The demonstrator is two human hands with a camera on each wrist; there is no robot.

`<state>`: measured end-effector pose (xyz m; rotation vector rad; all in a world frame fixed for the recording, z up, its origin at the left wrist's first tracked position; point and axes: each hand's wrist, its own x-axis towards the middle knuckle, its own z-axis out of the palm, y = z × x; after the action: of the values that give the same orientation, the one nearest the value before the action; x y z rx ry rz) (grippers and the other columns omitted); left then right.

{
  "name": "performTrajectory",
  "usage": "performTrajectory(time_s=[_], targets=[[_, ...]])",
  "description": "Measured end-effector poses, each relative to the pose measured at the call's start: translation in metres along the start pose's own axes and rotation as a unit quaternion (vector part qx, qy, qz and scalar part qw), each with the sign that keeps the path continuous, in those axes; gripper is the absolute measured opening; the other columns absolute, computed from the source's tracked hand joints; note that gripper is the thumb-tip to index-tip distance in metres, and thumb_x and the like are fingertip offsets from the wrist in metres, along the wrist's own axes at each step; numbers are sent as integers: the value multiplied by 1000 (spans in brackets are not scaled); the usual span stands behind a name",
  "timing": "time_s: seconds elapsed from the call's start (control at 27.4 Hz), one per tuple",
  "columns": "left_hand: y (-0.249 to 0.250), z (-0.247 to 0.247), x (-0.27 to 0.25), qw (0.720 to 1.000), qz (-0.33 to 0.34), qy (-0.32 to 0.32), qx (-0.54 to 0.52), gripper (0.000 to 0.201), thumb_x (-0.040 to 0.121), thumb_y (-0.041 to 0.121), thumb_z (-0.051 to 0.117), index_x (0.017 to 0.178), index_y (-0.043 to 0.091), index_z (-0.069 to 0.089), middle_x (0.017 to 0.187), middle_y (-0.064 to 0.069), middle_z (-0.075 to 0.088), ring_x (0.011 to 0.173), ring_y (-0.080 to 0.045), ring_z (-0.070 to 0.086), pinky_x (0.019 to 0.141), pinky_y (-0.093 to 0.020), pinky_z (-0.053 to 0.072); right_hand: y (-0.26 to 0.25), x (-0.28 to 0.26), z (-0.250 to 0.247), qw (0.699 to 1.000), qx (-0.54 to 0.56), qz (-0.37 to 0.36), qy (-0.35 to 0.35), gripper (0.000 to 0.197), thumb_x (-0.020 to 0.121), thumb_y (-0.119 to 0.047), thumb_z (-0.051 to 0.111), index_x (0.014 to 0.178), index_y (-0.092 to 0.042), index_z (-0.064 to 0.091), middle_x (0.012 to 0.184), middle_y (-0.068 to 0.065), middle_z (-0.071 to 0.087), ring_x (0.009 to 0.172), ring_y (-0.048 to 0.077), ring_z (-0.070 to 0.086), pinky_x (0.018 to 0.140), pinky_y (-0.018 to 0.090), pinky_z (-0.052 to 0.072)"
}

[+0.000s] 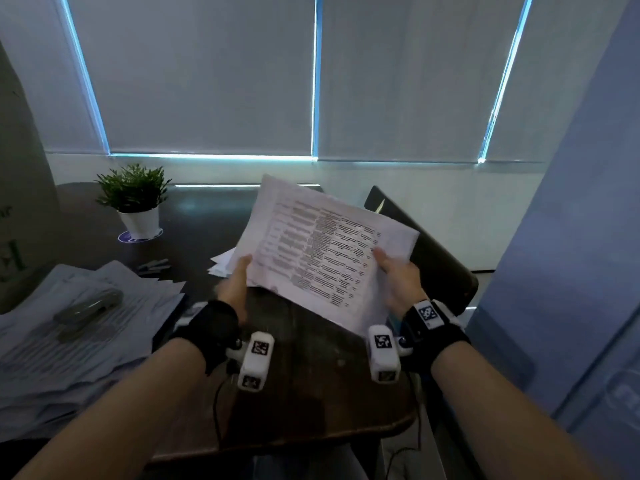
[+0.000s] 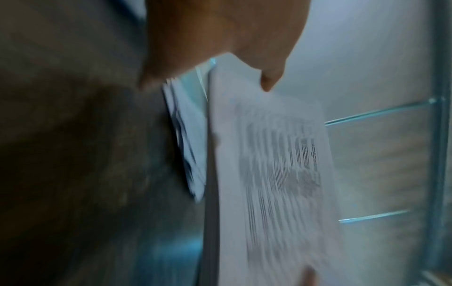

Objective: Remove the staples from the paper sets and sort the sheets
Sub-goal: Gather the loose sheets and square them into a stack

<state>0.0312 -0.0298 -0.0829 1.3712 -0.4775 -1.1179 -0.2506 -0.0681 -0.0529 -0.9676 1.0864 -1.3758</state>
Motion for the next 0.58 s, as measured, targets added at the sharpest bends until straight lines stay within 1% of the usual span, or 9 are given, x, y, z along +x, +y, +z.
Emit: performTrajectory(time_s=[0.07, 0.11, 0.15, 0.18, 0.22, 0.29, 0.37, 0.48, 0.58], targets=[[2, 24, -36, 991, -19, -126, -37, 71, 76, 57, 67, 130, 17, 44, 127, -10, 58, 110, -27, 61, 90, -38, 51, 9, -2, 11, 999, 21, 33, -7, 38, 84, -36, 76, 109, -10, 64, 105, 11, 72, 91, 23, 69, 70, 32, 59], [2, 34, -42, 987, 20, -153, -46, 59, 87, 41, 63, 135, 15, 39, 124, -12, 59, 101, -22, 64, 80, -31, 54, 15, -5, 17, 997, 35, 63, -33, 53, 78, -45, 78, 114, -10, 63, 111, 13, 71, 97, 27, 69, 78, 37, 59], [5, 43, -43, 988, 74, -127, -45, 52, 92, 23, 59, 137, 12, 36, 122, -14, 58, 92, -18, 64, 71, -26, 55, 21, -7, 23, 991, 57, 100, -66, 65, 69, -52, 81, 118, -13, 63, 117, 14, 70, 103, 32, 69, 88, 47, 56], [10, 52, -47, 988, 127, -76, -33, 48, 93, 10, 55, 136, 11, 36, 122, -16, 56, 91, -17, 63, 72, -25, 55, 25, -10, 26, 983, 92, 130, -95, 67, 68, -52, 81, 122, -16, 62, 120, 14, 69, 107, 35, 67, 93, 54, 52], [15, 55, -50, 986, 157, -30, -47, 44, 93, 2, 51, 133, 12, 37, 121, -14, 56, 95, -20, 61, 77, -31, 55, 29, -14, 28, 976, 116, 146, -116, 59, 75, -44, 78, 125, -18, 60, 122, 15, 68, 109, 36, 66, 94, 56, 51], [28, 53, -51, 978, 196, 11, -65, 40, 91, -5, 46, 126, 14, 39, 111, -8, 58, 94, -21, 59, 77, -35, 53, 26, -17, 26, 962, 148, 159, -162, 50, 87, -22, 69, 134, -15, 55, 123, 17, 67, 111, 35, 66, 87, 52, 55], [40, 44, -47, 970, 239, 17, -40, 37, 89, -8, 45, 120, 12, 41, 103, -4, 58, 87, -17, 59, 70, -30, 52, 17, -13, 16, 961, 130, 156, -187, 59, 82, -9, 68, 138, -9, 51, 121, 19, 68, 109, 35, 67, 80, 48, 58], [59, 28, -45, 961, 276, -14, -18, 35, 87, -8, 49, 115, 12, 44, 112, -10, 61, 99, -27, 63, 80, -42, 55, -3, -3, 1, 951, 46, 166, -256, 65, 81, -9, 68, 141, -7, 46, 123, 19, 66, 110, 35, 64, 90, 48, 56], [75, 22, -45, 951, 304, -56, 19, 34, 87, -7, 52, 115, 11, 47, 107, -9, 63, 92, -24, 66, 73, -37, 57, -37, -3, 12, 931, -21, 142, -336, 52, 88, -17, 63, 137, -8, 48, 120, 15, 68, 107, 31, 66, 91, 45, 55]])
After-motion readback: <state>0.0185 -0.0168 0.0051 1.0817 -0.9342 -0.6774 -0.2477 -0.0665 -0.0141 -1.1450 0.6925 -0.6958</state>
